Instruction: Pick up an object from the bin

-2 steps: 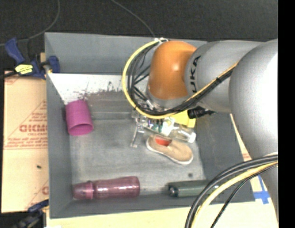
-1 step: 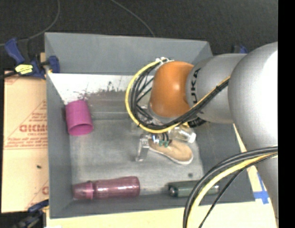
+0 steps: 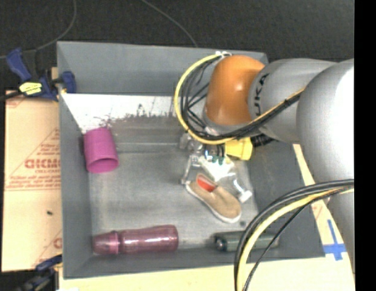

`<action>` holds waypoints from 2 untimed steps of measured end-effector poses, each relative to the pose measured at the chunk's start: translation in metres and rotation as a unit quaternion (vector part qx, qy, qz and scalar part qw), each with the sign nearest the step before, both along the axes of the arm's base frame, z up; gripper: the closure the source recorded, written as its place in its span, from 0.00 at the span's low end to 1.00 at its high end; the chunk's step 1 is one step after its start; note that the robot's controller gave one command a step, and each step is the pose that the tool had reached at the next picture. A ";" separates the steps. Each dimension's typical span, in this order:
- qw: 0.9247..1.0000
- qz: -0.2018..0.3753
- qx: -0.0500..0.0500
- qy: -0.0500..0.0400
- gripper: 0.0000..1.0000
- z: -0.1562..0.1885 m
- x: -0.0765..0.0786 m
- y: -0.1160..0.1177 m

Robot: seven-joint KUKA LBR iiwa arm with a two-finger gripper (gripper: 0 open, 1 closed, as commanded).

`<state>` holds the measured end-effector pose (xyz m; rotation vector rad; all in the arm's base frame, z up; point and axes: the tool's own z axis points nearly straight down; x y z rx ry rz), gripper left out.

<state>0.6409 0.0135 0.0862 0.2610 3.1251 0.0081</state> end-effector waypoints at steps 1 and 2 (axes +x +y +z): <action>0.999 0.045 -0.002 -0.003 0.00 -0.009 -0.018 -0.013; 1.000 -0.023 0.000 -0.002 0.00 -0.011 -0.024 -0.032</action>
Offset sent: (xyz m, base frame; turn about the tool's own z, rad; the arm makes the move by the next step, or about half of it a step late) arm -0.0256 -0.0352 -0.0125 0.0560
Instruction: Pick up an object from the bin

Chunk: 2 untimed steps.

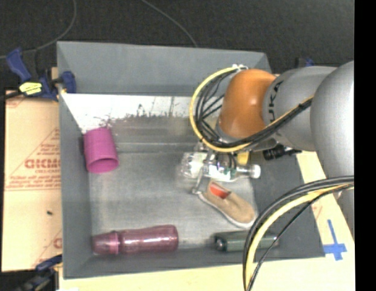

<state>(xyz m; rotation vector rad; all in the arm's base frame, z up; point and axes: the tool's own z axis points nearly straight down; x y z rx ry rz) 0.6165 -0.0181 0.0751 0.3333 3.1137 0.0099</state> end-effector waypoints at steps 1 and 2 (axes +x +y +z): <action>0.988 0.154 -0.003 -0.005 0.00 -0.002 0.017 -0.015; 1.000 0.012 0.004 -0.007 1.00 -0.001 0.004 -0.060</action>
Offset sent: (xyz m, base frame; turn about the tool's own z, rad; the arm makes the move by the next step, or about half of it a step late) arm -0.0001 -0.0650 -0.0051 -0.0218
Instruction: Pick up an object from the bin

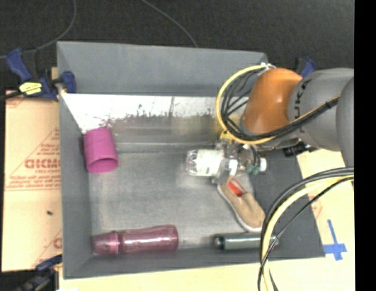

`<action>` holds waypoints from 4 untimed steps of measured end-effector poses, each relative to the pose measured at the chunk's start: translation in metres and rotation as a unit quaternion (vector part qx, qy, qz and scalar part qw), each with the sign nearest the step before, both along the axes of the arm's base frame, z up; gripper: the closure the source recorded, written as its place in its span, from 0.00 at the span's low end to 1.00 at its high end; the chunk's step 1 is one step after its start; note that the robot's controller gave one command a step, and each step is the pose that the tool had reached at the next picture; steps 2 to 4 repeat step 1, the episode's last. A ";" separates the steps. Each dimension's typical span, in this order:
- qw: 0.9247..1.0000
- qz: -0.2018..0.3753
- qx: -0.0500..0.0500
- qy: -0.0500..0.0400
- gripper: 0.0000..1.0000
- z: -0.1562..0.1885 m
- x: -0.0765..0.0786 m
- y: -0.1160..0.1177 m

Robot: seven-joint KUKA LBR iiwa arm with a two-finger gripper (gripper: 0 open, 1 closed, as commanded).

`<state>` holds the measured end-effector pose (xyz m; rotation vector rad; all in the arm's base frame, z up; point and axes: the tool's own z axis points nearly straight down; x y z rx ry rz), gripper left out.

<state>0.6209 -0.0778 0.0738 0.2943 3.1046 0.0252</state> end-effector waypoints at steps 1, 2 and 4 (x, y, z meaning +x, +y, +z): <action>1.000 0.000 0.000 0.000 1.00 0.000 0.000 0.000; 1.000 0.000 0.000 0.000 1.00 0.000 0.000 0.000; 1.000 0.000 0.000 0.000 1.00 0.000 0.000 0.000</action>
Offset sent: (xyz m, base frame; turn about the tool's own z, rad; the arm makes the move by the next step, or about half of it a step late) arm -0.0170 0.0022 -0.0038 -0.0700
